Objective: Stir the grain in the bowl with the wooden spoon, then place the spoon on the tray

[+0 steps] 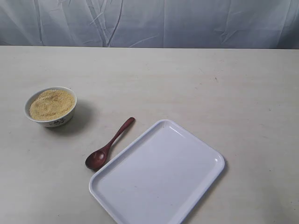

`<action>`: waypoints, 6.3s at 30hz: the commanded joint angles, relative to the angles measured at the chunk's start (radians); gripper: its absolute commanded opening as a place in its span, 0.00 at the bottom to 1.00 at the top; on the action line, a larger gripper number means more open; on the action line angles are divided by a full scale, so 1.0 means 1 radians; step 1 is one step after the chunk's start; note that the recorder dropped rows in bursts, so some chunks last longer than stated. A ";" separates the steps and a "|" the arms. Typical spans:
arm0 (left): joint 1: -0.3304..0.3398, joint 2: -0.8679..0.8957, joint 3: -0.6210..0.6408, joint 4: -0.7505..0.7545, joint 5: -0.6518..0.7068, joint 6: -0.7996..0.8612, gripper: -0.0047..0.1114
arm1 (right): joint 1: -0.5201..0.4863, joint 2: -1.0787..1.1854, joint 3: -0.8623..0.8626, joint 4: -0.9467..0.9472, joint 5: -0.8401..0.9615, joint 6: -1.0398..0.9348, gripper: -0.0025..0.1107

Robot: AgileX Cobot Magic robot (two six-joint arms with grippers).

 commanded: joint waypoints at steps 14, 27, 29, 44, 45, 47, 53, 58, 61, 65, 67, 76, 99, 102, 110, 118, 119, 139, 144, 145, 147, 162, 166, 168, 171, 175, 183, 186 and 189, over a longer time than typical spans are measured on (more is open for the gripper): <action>0.000 -0.005 -0.001 -0.144 -0.169 -0.024 0.04 | 0.004 -0.005 0.005 0.001 -0.014 0.001 0.02; 0.000 0.566 -0.506 -0.086 0.479 0.133 0.04 | 0.004 -0.005 0.005 0.001 -0.014 0.001 0.02; 0.000 0.667 -0.568 -0.123 0.549 0.174 0.04 | 0.004 -0.005 0.005 0.001 -0.014 0.001 0.02; -0.200 1.314 -0.877 -0.452 0.687 0.411 0.04 | 0.004 -0.005 0.005 0.003 -0.014 0.001 0.02; -0.239 1.347 -0.898 -0.452 0.680 0.404 0.04 | 0.004 -0.005 0.005 0.003 -0.014 0.001 0.02; -0.298 1.417 -0.938 -0.446 0.666 0.375 0.04 | 0.004 -0.005 0.005 0.003 -0.014 0.001 0.02; -0.456 1.625 -1.083 -0.208 0.671 0.100 0.04 | 0.004 -0.005 0.005 0.003 -0.014 0.001 0.02; -0.536 1.742 -1.175 -0.135 0.661 0.044 0.04 | 0.004 -0.005 0.005 0.003 -0.014 0.001 0.02; -0.541 1.801 -1.184 -0.142 0.604 0.044 0.04 | 0.004 -0.005 0.005 0.003 -0.014 0.001 0.02; -0.541 1.857 -1.184 -0.138 0.576 0.044 0.04 | 0.004 -0.005 0.005 0.003 -0.014 0.001 0.02; -0.541 1.871 -1.184 -0.129 0.581 0.044 0.04 | 0.004 -0.005 0.005 0.003 -0.014 0.001 0.02; -0.541 1.914 -1.184 -0.093 0.562 0.044 0.26 | 0.004 -0.005 0.005 0.003 -0.014 0.001 0.02; -0.541 1.973 -1.184 -0.040 0.560 0.015 0.04 | 0.004 -0.005 0.005 0.003 -0.014 0.001 0.02; -0.528 1.920 -1.186 -0.049 0.556 0.008 0.04 | 0.004 -0.005 0.005 0.003 -0.014 0.001 0.02; -0.397 1.724 -1.187 -0.092 0.524 -0.021 0.04 | 0.004 -0.005 0.005 0.003 -0.014 0.001 0.02; -0.179 1.604 -1.184 -0.138 0.452 -0.027 0.04 | 0.004 -0.005 0.005 0.005 -0.014 0.001 0.02; -0.152 1.602 -1.182 -0.166 0.440 -0.009 0.04 | 0.004 -0.005 0.005 0.005 -0.014 0.001 0.02; 0.010 1.835 -1.165 -0.472 0.391 0.388 0.04 | 0.004 -0.005 0.005 0.007 -0.014 0.001 0.02; 0.010 1.865 -1.165 -0.472 0.357 0.416 0.04 | 0.004 -0.005 0.005 0.007 -0.014 0.001 0.02; 0.010 1.869 -1.165 -0.472 0.352 0.416 0.04 | 0.004 -0.005 0.005 0.007 -0.014 0.001 0.02; 0.010 1.879 -1.165 -0.468 0.334 0.416 0.04 | 0.004 -0.005 0.005 0.007 -0.014 0.001 0.02; 0.012 1.879 -1.169 -0.430 0.359 0.417 0.34 | 0.004 -0.005 0.005 0.007 -0.014 0.001 0.02; 0.012 1.819 -1.217 -0.381 0.405 0.415 0.34 | 0.004 -0.005 0.005 0.007 -0.014 0.001 0.02; 0.012 1.800 -1.254 -0.383 0.445 0.415 0.33 | 0.004 -0.005 0.005 0.007 -0.014 0.001 0.02; 0.025 1.812 -1.380 -0.437 0.625 0.477 0.34 | 0.004 -0.005 0.005 0.007 -0.014 0.001 0.02; 0.104 1.849 -1.499 -0.568 0.794 0.578 0.34 | 0.004 -0.005 0.005 0.007 -0.014 0.001 0.02; 0.256 1.958 -1.562 -0.902 0.906 0.826 0.34 | 0.004 -0.005 0.005 0.007 -0.014 0.001 0.02; 0.280 2.014 -1.562 -0.982 0.918 0.891 0.34 | 0.004 -0.005 0.005 0.007 -0.014 0.001 0.02; 0.280 2.078 -1.562 -0.982 0.905 0.927 0.38 | 0.004 -0.005 0.005 0.007 -0.014 0.001 0.02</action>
